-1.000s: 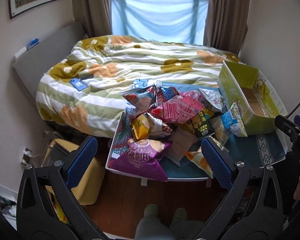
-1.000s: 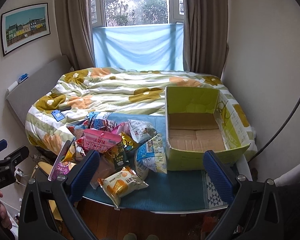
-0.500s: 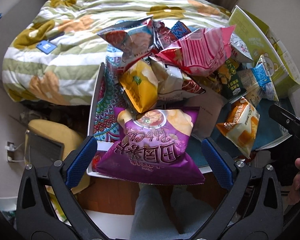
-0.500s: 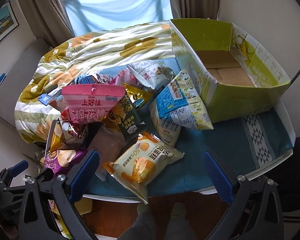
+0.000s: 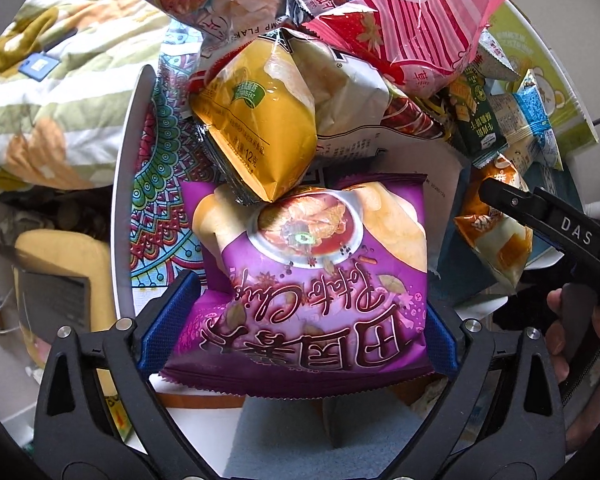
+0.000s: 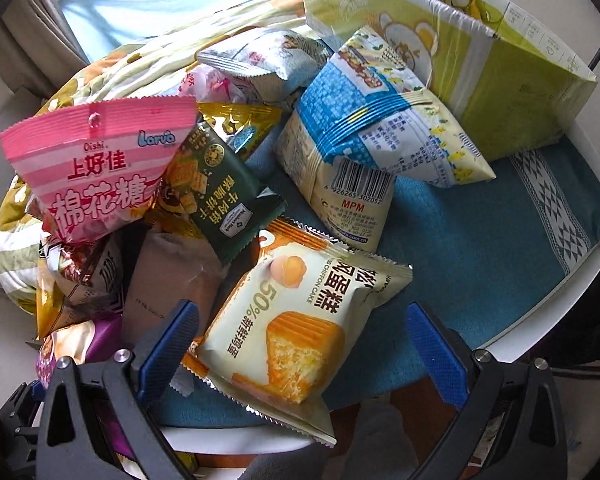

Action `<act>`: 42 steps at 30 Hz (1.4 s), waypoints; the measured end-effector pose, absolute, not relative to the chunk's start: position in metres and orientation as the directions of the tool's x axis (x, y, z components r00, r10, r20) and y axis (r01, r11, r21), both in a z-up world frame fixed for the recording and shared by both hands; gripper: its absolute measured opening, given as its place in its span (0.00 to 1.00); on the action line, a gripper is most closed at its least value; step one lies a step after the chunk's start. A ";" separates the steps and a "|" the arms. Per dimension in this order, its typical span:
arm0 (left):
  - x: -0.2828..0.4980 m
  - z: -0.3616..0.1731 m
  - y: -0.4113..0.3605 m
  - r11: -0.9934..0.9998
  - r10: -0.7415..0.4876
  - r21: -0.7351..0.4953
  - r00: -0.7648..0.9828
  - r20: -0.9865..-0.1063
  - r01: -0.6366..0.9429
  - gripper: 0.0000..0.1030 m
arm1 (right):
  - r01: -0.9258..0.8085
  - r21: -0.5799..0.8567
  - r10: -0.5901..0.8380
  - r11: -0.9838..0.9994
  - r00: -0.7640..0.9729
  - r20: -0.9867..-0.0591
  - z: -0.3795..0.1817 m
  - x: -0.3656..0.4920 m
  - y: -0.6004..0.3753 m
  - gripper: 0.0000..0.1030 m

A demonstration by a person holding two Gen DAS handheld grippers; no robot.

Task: Organize snacks
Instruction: 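Grasp the purple chip bag with the left tool while the right tool grasps the cream cake packet, then carry the purple chip bag and cream cake packet into the cardboard box and release both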

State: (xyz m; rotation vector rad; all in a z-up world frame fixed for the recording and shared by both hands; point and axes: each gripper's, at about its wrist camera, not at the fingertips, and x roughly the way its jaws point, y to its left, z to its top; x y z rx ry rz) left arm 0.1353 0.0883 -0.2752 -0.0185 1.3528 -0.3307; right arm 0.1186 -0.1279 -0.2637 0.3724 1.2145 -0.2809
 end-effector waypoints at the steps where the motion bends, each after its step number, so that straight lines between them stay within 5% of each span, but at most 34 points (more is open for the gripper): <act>1: 0.136 -0.276 0.089 0.951 -0.249 -0.206 0.174 -0.953 0.229 0.92 | 0.412 0.131 -0.008 0.902 0.319 -0.948 -0.267 0.120 -0.129 1.00; 11: 0.133 -0.273 0.085 0.944 -0.266 -0.223 0.164 -0.950 0.243 0.87 | 0.448 0.138 0.009 0.883 0.279 -0.960 -0.284 0.119 -0.135 0.93; 19: 0.133 -0.267 0.091 0.943 -0.283 -0.243 0.162 -0.945 0.228 0.86 | 0.434 0.182 0.058 0.882 0.284 -0.957 -0.300 0.101 -0.157 0.60; 42: 0.078 -0.191 0.023 0.969 -0.244 -0.214 0.342 -0.908 0.122 0.86 | 0.242 0.254 0.139 0.936 0.410 -0.902 -0.218 0.084 -0.176 0.59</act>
